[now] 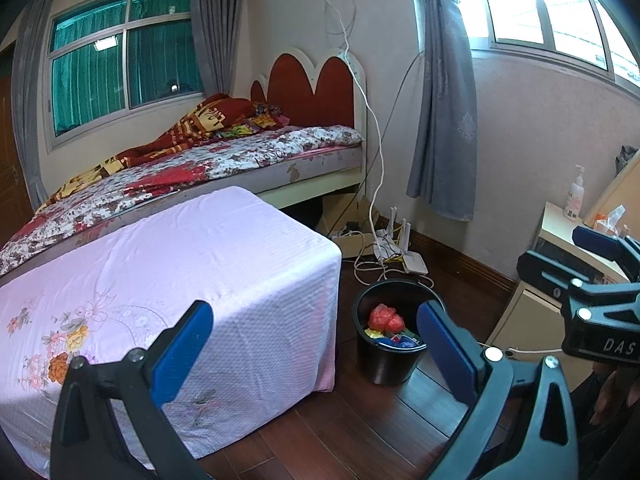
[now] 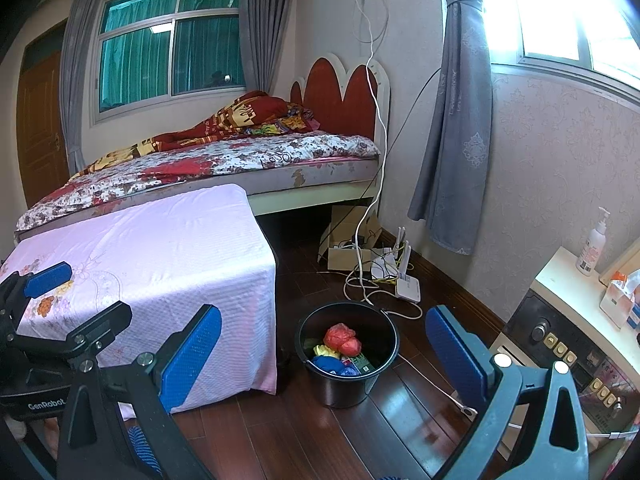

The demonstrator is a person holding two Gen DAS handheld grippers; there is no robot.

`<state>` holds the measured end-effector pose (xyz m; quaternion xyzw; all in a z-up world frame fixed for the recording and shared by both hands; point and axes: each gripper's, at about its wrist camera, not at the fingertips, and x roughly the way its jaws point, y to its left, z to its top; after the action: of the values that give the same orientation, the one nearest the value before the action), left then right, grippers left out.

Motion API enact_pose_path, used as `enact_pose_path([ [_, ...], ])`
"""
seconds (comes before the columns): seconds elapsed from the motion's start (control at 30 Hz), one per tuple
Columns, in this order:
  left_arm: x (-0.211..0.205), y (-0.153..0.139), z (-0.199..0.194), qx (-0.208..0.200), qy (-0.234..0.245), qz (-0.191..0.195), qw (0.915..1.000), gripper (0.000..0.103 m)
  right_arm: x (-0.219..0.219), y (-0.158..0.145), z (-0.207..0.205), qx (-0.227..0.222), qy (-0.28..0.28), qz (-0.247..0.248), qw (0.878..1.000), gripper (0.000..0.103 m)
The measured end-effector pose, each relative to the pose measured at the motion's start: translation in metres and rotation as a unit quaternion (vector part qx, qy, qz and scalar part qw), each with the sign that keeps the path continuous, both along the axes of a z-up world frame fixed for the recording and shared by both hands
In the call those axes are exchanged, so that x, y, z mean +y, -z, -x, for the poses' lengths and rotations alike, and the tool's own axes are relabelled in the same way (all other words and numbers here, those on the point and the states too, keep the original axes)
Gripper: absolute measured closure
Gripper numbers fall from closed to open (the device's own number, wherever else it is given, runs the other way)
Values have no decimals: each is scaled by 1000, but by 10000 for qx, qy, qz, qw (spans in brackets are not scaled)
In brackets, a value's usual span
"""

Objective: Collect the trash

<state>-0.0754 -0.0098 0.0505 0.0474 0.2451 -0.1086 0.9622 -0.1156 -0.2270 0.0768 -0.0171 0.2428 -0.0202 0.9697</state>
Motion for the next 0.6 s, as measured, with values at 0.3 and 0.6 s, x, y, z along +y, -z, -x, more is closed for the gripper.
enact_pose_path([
  [0.3, -4, -4, -3, 12, 36, 1, 10000, 1, -1, 5, 1, 15, 4, -4, 10000, 0],
  [0.6, -5, -1, -4, 1, 45, -57, 10000, 1, -2, 6, 1, 30, 11, 2, 10000, 0],
])
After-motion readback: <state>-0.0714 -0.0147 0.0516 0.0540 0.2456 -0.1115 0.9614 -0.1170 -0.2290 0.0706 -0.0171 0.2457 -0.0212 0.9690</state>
